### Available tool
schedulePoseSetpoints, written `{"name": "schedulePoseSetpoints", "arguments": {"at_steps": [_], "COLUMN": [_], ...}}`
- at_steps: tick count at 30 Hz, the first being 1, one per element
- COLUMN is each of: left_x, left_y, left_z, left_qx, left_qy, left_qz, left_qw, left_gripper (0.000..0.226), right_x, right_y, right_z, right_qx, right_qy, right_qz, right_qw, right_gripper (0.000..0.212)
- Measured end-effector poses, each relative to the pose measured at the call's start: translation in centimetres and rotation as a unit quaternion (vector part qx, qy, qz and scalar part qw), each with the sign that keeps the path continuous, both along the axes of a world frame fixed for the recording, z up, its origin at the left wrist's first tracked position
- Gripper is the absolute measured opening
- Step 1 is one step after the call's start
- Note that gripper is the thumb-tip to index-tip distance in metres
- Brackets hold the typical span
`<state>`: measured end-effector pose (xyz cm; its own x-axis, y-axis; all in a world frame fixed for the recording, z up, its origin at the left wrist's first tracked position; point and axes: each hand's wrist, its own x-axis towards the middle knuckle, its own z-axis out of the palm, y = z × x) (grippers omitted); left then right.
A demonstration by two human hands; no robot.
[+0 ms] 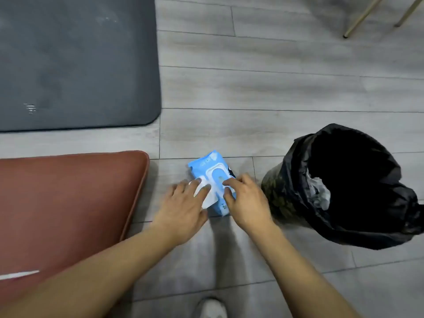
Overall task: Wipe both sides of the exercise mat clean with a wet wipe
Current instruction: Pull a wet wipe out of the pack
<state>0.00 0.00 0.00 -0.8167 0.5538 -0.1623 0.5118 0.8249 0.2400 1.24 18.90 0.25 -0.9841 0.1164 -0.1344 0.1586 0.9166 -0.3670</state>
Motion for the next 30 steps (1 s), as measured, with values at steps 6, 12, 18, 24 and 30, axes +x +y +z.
{"name": "schedulePoseSetpoints", "arguments": {"at_steps": [6, 12, 18, 24, 30], "left_x": [-4.1, -4.4, -4.6, -4.6, -4.3], "left_y": [4.1, 3.9, 3.8, 3.7, 4.6], "left_z": [-4.6, -7.7, -7.6, -8.1, -7.6], "left_qx": [-0.096, -0.118, -0.105, -0.086, -0.069], "left_qy": [-0.072, -0.097, -0.12, -0.131, -0.15], "left_qz": [0.024, 0.05, 0.059, 0.06, 0.098], "left_qw": [0.993, 0.987, 0.986, 0.986, 0.981], "left_gripper": [0.081, 0.103, 0.105, 0.104, 0.105], "right_x": [-3.2, -4.8, -5.6, -6.3, -5.3], "right_y": [1.3, 1.7, 1.0, 0.6, 1.5], "right_z": [-5.1, -6.2, -5.8, -6.5, -6.8], "right_qx": [0.091, 0.181, 0.207, 0.158, -0.001], "right_qy": [0.009, -0.013, -0.026, -0.02, -0.065], "right_qz": [0.074, 0.189, 0.232, 0.225, 0.129], "right_qw": [0.993, 0.965, 0.95, 0.961, 0.989], "right_gripper": [0.007, 0.015, 0.009, 0.014, 0.01]}}
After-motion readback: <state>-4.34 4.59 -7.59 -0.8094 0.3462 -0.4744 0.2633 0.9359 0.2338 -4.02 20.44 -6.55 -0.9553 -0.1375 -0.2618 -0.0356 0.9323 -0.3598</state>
